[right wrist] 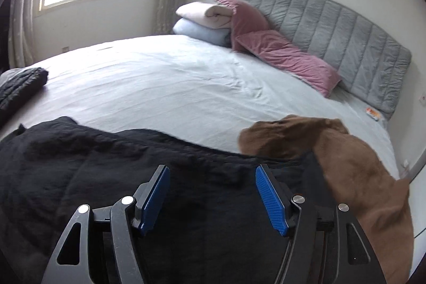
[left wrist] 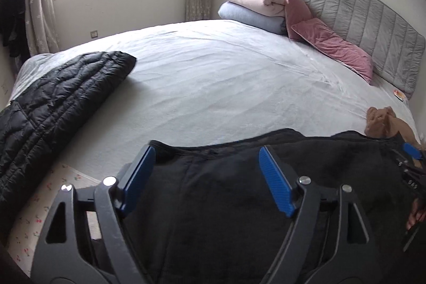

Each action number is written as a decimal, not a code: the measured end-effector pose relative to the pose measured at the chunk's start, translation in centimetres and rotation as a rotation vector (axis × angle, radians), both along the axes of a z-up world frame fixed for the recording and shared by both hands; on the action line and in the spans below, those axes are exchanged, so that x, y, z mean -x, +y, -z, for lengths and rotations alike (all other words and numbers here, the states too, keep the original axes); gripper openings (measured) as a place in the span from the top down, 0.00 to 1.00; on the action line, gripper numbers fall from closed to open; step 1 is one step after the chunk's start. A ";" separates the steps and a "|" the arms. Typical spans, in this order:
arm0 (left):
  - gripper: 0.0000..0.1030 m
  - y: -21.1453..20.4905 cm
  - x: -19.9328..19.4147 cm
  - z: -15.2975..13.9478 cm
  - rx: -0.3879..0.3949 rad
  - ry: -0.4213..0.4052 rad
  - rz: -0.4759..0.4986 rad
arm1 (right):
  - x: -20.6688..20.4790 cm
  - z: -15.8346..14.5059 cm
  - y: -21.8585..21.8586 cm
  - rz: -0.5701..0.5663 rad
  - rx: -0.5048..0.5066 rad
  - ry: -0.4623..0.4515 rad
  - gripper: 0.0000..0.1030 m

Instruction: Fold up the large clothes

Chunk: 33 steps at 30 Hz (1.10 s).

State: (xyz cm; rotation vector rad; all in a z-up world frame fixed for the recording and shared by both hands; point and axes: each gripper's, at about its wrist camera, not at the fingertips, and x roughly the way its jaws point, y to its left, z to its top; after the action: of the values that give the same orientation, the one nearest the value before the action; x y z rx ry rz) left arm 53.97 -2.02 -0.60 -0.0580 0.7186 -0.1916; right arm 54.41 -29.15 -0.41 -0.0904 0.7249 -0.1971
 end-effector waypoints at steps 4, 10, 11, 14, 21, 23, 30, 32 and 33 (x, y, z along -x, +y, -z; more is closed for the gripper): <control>0.21 -6.5 -0.8 3.5 0.036 0.147 0.106 | -2.3 2.7 6.3 -0.147 -0.074 0.096 0.34; 0.11 -2.7 -3.7 6.6 -0.119 0.182 0.065 | -2.4 4.9 -1.2 -0.040 -0.036 0.153 0.25; 0.11 -1.0 -4.1 6.7 -0.170 0.179 0.020 | -1.8 5.2 -4.1 0.041 0.012 0.168 0.25; 0.11 6.0 -5.0 7.2 -0.257 0.248 -0.128 | 1.2 5.5 -12.3 0.225 0.070 0.196 0.25; 0.12 12.5 1.9 3.2 -0.165 0.251 -0.183 | 11.0 0.1 -17.4 0.286 -0.023 0.144 0.23; 0.12 11.1 5.1 1.4 -0.152 0.238 -0.118 | 14.4 -1.5 -16.8 0.237 -0.107 0.109 0.23; 0.06 3.1 15.5 -2.9 -0.011 0.155 0.153 | 21.0 -3.7 -8.1 0.052 -0.277 0.025 0.22; 0.06 0.7 17.0 -2.4 -0.012 0.132 0.207 | 21.0 -2.4 -4.7 0.011 -0.294 0.064 0.22; 0.06 -0.1 17.3 -1.7 -0.017 0.136 0.210 | 20.9 -1.6 -3.4 -0.006 -0.295 0.091 0.22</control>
State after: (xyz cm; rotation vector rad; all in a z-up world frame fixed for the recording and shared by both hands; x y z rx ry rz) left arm 36.66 -2.08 1.11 0.0209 0.8621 -0.3851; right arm 33.51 -32.54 1.16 0.1803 0.8373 -0.0785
